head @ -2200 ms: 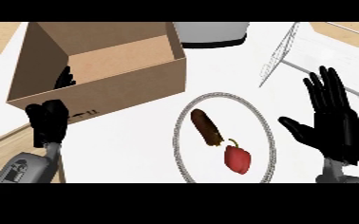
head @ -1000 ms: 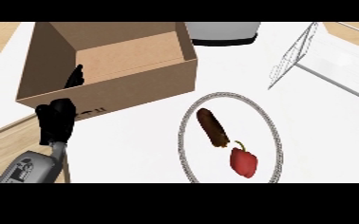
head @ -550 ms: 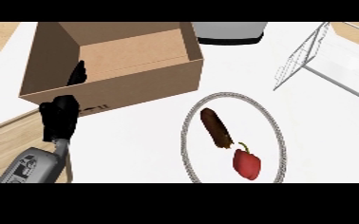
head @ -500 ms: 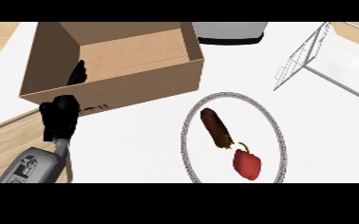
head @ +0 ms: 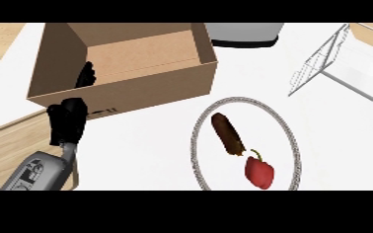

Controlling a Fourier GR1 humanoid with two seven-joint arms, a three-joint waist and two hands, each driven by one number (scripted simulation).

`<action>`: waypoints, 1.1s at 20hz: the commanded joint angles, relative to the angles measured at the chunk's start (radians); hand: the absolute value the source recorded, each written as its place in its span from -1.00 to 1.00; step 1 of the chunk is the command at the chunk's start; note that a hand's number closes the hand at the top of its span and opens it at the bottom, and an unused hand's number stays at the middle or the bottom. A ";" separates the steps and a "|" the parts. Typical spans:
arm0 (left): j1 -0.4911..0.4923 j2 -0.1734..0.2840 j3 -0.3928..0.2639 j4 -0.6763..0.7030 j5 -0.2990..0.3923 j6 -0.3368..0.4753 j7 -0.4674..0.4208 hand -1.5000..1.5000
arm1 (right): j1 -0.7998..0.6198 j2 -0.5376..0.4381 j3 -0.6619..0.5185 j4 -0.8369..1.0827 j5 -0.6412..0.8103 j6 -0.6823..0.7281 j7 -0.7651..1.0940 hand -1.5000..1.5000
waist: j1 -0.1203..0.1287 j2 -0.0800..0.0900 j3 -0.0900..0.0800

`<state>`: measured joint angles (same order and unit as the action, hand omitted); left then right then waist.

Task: Pick the bell pepper from the placemat and place it in the tiered shelf

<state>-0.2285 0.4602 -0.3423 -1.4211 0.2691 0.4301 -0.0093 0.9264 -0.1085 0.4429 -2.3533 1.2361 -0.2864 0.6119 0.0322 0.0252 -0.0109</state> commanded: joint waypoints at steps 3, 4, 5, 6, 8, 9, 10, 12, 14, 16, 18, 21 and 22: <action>-0.042 -0.054 -0.085 0.004 -0.009 -0.079 -0.008 0.00 | -0.133 0.105 0.161 -0.037 0.272 0.180 0.199 -1.00 | -0.012 -0.004 0.003; -0.052 -0.058 -0.090 0.007 -0.026 -0.061 -0.001 0.00 | -0.194 0.106 0.178 -0.002 0.292 0.184 0.246 -1.00 | -0.008 -0.002 0.004; -0.038 -0.035 -0.072 0.017 -0.007 -0.103 -0.030 0.00 | -0.218 0.106 0.196 -0.004 0.322 0.211 0.275 -1.00 | -0.013 -0.008 0.005; -0.060 -0.051 -0.091 0.004 -0.028 -0.071 0.006 0.00 | -0.238 0.107 0.242 0.019 0.349 0.220 0.315 -1.00 | -0.019 -0.009 0.005; -0.032 -0.041 -0.069 0.011 0.004 -0.110 -0.024 0.00 | -0.320 0.107 0.254 0.039 0.392 0.271 0.402 -1.00 | -0.010 -0.007 0.004; -0.052 -0.061 -0.055 0.039 0.004 -0.096 -0.032 0.00 | -0.362 0.108 0.278 0.060 0.401 0.270 0.452 -1.00 | -0.022 -0.010 0.006; -0.018 -0.036 -0.069 -0.012 -0.009 -0.093 -0.021 0.00 | -0.380 0.108 0.330 0.038 0.424 0.297 0.509 -1.00 | -0.012 -0.016 0.006; -0.029 -0.052 -0.058 0.030 -0.014 -0.089 -0.047 0.00 | -0.460 0.108 0.351 0.055 0.435 0.358 0.582 -1.00 | -0.019 -0.013 0.006; -0.033 -0.048 -0.070 -0.003 -0.009 -0.102 -0.009 0.00 | -0.514 0.108 0.364 0.123 0.411 0.336 0.623 -1.00 | -0.020 -0.016 0.008; -0.018 -0.043 -0.064 -0.003 -0.015 -0.103 -0.020 0.00 | -0.541 0.108 0.334 0.149 0.370 0.340 0.640 -1.00 | -0.024 -0.018 0.009; -0.047 -0.066 -0.055 0.053 -0.008 -0.102 -0.020 0.00 | -0.573 0.108 0.396 0.152 0.400 0.379 0.692 -1.00 | -0.038 -0.015 0.008; 0.010 -0.056 -0.073 -0.010 -0.023 -0.098 -0.040 0.00 | -0.619 0.107 0.334 0.183 0.364 0.364 0.714 -1.00 | -0.022 -0.018 0.009; -0.030 -0.067 -0.075 -0.009 -0.034 -0.074 0.003 0.00 | -0.605 0.107 0.362 0.183 0.366 0.343 0.713 -1.00 | -0.034 -0.021 0.010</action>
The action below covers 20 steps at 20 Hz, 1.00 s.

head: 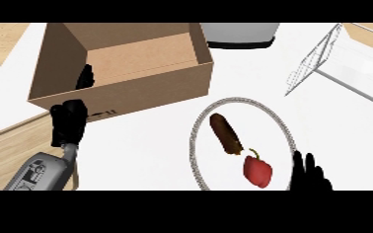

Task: Pick the bell pepper from the placemat and place it in the tiered shelf

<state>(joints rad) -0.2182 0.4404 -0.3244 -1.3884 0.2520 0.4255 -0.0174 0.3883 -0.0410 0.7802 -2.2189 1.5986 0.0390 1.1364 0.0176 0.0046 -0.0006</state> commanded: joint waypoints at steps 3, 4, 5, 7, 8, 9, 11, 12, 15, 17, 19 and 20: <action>-0.015 -0.059 -0.078 0.007 -0.009 -0.088 -0.046 0.00 | -0.083 0.039 -0.004 0.058 -0.027 0.041 0.186 -1.00 | -0.021 0.004 -0.002; -0.025 -0.033 -0.068 -0.014 -0.001 -0.104 -0.017 0.00 | -0.054 0.039 -0.011 0.074 -0.014 0.010 0.170 -1.00 | -0.025 0.000 0.000; -0.017 -0.044 -0.067 -0.004 -0.005 -0.095 -0.031 0.00 | -0.086 0.039 -0.002 0.066 -0.027 0.045 0.202 -1.00 | -0.020 0.002 -0.001; -0.019 -0.044 -0.078 -0.037 -0.006 -0.099 -0.017 0.00 | -0.117 0.039 -0.042 0.124 -0.045 0.013 0.198 -1.00 | -0.013 0.003 0.000; -0.011 -0.048 -0.075 -0.016 -0.012 -0.101 -0.046 0.00 | -0.105 0.039 -0.026 0.068 -0.050 0.055 0.208 -1.00 | -0.020 0.002 -0.001; -0.040 -0.016 -0.063 -0.041 0.005 -0.120 0.024 0.00 | -0.119 0.039 -0.079 0.103 -0.074 0.046 0.178 -1.00 | -0.017 0.002 0.000; -0.023 -0.062 -0.075 0.001 -0.016 -0.092 -0.029 0.00 | -0.151 0.039 -0.022 0.122 -0.064 0.055 0.235 -1.00 | -0.022 0.003 -0.002; -0.025 -0.048 -0.070 -0.025 -0.011 -0.100 -0.016 0.00 | -0.166 0.040 -0.041 0.149 -0.071 0.051 0.230 -1.00 | -0.017 0.001 -0.001; -0.036 -0.038 -0.046 -0.007 0.005 -0.116 -0.007 0.00 | -0.144 0.040 -0.046 0.185 -0.077 0.029 0.238 -1.00 | -0.026 0.000 0.000; -0.012 -0.047 -0.048 -0.009 -0.005 -0.110 -0.038 0.00 | -0.152 0.040 -0.048 0.178 -0.084 0.031 0.244 -1.00 | -0.024 -0.002 -0.001; -0.001 -0.041 -0.054 -0.017 -0.009 -0.116 -0.023 0.00 | -0.174 0.040 -0.082 0.219 -0.096 0.020 0.230 -1.00 | -0.020 -0.001 0.000; -0.047 -0.051 -0.053 -0.002 -0.015 -0.113 -0.018 0.00 | -0.205 0.040 -0.091 0.230 -0.105 0.033 0.236 -1.00 | -0.026 0.002 0.000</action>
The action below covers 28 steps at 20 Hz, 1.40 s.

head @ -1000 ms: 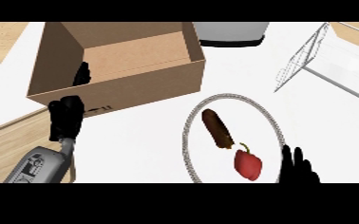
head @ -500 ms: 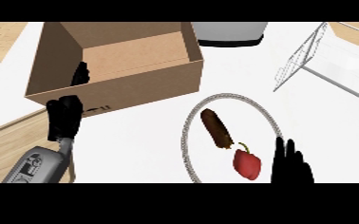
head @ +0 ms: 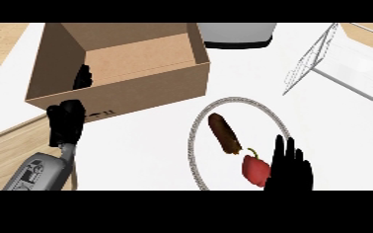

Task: Pick the bell pepper from the placemat and place it in the tiered shelf

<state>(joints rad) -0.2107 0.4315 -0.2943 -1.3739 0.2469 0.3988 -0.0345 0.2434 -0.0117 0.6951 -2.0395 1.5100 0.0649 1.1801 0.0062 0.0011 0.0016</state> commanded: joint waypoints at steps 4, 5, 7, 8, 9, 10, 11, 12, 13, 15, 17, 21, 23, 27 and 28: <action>-0.052 -0.023 -0.075 -0.060 -0.009 -0.084 0.041 0.00 | -0.063 0.011 -0.011 0.053 -0.024 0.009 0.201 -1.00 | -0.014 0.000 -0.002; -0.044 -0.049 -0.079 -0.015 -0.013 -0.083 0.000 0.00 | -0.077 0.011 -0.039 0.051 -0.035 0.037 0.190 -1.00 | -0.019 0.004 -0.003; 0.014 -0.045 -0.090 -0.031 -0.021 -0.091 -0.032 0.00 | -0.095 0.011 -0.062 0.099 -0.055 -0.021 0.180 -1.00 | -0.007 0.003 -0.002; -0.050 -0.038 -0.071 -0.024 -0.010 -0.089 0.029 0.00 | -0.064 0.011 -0.072 0.137 -0.044 -0.042 0.155 -1.00 | -0.018 0.003 -0.001; -0.007 -0.081 -0.103 0.005 -0.043 -0.066 -0.043 0.00 | -0.089 0.011 -0.100 0.112 -0.059 0.009 0.138 -1.00 | -0.018 0.004 -0.003; 0.007 -0.030 -0.070 -0.030 -0.016 -0.102 -0.026 0.00 | -0.075 0.011 -0.083 0.103 -0.068 -0.004 0.169 -1.00 | -0.011 0.001 -0.002; -0.040 -0.047 -0.085 -0.045 -0.027 -0.081 0.028 0.00 | -0.108 0.011 -0.107 0.138 -0.091 -0.017 0.152 -1.00 | -0.011 0.002 -0.001; -0.006 -0.081 -0.105 -0.034 -0.040 -0.066 -0.017 0.00 | -0.070 0.011 -0.076 0.169 -0.063 -0.068 0.149 -1.00 | -0.015 0.001 -0.002; -0.047 -0.053 -0.065 -0.035 -0.009 -0.092 0.018 0.00 | -0.070 0.011 -0.043 0.139 -0.044 -0.061 0.162 -1.00 | -0.019 0.000 -0.002; -0.029 -0.047 -0.056 0.029 -0.017 -0.119 -0.041 0.00 | -0.103 0.011 -0.129 0.169 -0.092 -0.044 0.116 -1.00 | -0.019 0.004 -0.002; -0.025 -0.036 -0.044 -0.007 -0.005 -0.123 -0.014 0.00 | -0.083 0.011 -0.068 0.178 -0.082 -0.082 0.155 -1.00 | -0.015 0.001 -0.002; 0.002 -0.023 -0.039 -0.033 -0.005 -0.142 -0.020 0.00 | -0.093 0.011 -0.135 0.195 -0.114 -0.062 0.107 -1.00 | -0.010 0.001 -0.002; -0.023 -0.076 -0.080 -0.030 -0.038 -0.085 0.030 0.00 | -0.114 0.011 -0.159 0.240 -0.134 -0.103 0.103 -1.00 | -0.014 0.002 -0.001; -0.031 -0.094 -0.083 -0.012 -0.052 -0.085 0.005 0.00 | -0.071 0.011 -0.130 0.277 -0.130 -0.088 0.069 1.00 | -0.020 0.002 -0.002; -0.064 -0.078 -0.073 -0.034 -0.043 -0.087 0.065 0.00 | -0.069 0.011 -0.119 0.274 -0.136 -0.045 0.064 1.00 | -0.020 0.001 -0.001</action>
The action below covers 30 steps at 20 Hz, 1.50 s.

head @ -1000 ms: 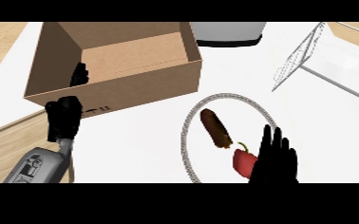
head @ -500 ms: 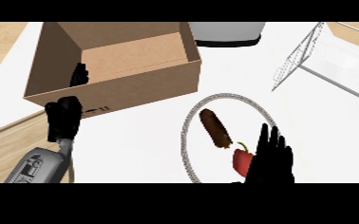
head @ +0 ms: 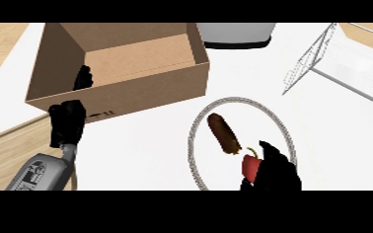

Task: Pick the bell pepper from the placemat and place it in the tiered shelf

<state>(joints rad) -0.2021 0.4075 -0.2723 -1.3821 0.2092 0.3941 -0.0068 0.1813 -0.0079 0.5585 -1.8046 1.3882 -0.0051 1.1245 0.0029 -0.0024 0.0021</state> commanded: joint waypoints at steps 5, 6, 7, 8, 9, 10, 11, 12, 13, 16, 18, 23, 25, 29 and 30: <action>-0.014 -0.034 -0.084 -0.061 -0.007 -0.106 0.001 0.00 | -0.025 0.007 -0.004 0.057 0.048 0.023 0.082 1.00 | -0.008 0.002 -0.002; 0.023 -0.031 -0.083 -0.067 -0.009 -0.107 -0.016 0.00 | 0.020 0.007 0.027 0.012 0.071 0.040 0.078 1.00 | -0.009 0.000 -0.002; -0.015 -0.042 -0.078 -0.032 -0.007 -0.112 0.000 0.00 | -0.027 0.007 0.011 0.065 0.067 0.002 0.080 1.00 | -0.010 0.003 -0.002; -0.023 -0.045 -0.068 -0.019 -0.010 -0.115 -0.036 0.00 | -0.016 0.007 0.044 0.049 0.080 0.000 0.109 1.00 | -0.013 0.003 -0.003; -0.021 -0.057 -0.070 -0.011 -0.017 -0.104 -0.036 0.00 | -0.075 0.007 0.000 0.041 0.064 0.060 0.106 1.00 | -0.010 0.004 -0.003; -0.028 -0.049 -0.066 -0.017 -0.009 -0.114 -0.008 0.00 | -0.029 0.007 0.020 0.064 0.044 -0.021 0.088 1.00 | -0.012 0.003 -0.002; -0.029 -0.040 -0.060 -0.026 -0.006 -0.123 -0.019 0.00 | -0.147 0.007 0.017 0.081 -0.049 0.007 0.147 1.00 | 0.001 0.007 -0.002; -0.016 -0.064 -0.079 -0.025 -0.019 -0.108 -0.045 0.00 | -0.182 0.007 -0.005 0.047 -0.109 0.031 0.150 1.00 | 0.002 0.008 -0.002; -0.033 -0.044 -0.071 -0.026 -0.002 -0.133 -0.009 0.00 | -0.230 0.007 -0.093 0.096 -0.181 0.022 0.103 1.00 | 0.007 0.012 -0.001; -0.024 -0.050 -0.087 -0.068 -0.031 -0.095 0.007 0.00 | -0.352 0.007 -0.154 0.150 -0.309 -0.006 0.128 1.00 | 0.022 0.010 0.000; -0.051 -0.059 -0.075 -0.003 -0.019 -0.126 -0.024 0.00 | -0.459 0.007 -0.120 0.189 -0.321 -0.036 0.193 1.00 | 0.019 0.013 -0.002; -0.046 -0.070 -0.076 -0.001 -0.019 -0.118 -0.008 0.00 | -0.556 0.008 -0.177 0.179 -0.311 -0.227 0.122 1.00 | 0.008 0.009 -0.002; -0.046 -0.060 -0.063 -0.017 -0.021 -0.105 -0.006 0.00 | -0.557 0.008 -0.163 0.116 -0.287 -0.303 0.120 1.00 | 0.001 0.003 -0.001; -0.033 -0.047 -0.077 -0.066 -0.025 -0.115 0.028 0.00 | -0.666 0.008 -0.192 0.083 -0.195 -0.236 0.181 1.00 | 0.003 -0.004 -0.003; -0.017 -0.053 -0.075 -0.030 -0.027 -0.120 -0.008 0.00 | -0.687 0.008 -0.172 0.072 -0.171 -0.248 0.226 1.00 | 0.001 -0.002 -0.004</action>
<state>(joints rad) -0.2029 0.3862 -0.2618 -1.3890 0.1893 0.3594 0.0045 -0.4115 -0.0071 0.3783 -1.7022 1.1583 -0.1830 1.1319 0.0157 -0.0030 0.0003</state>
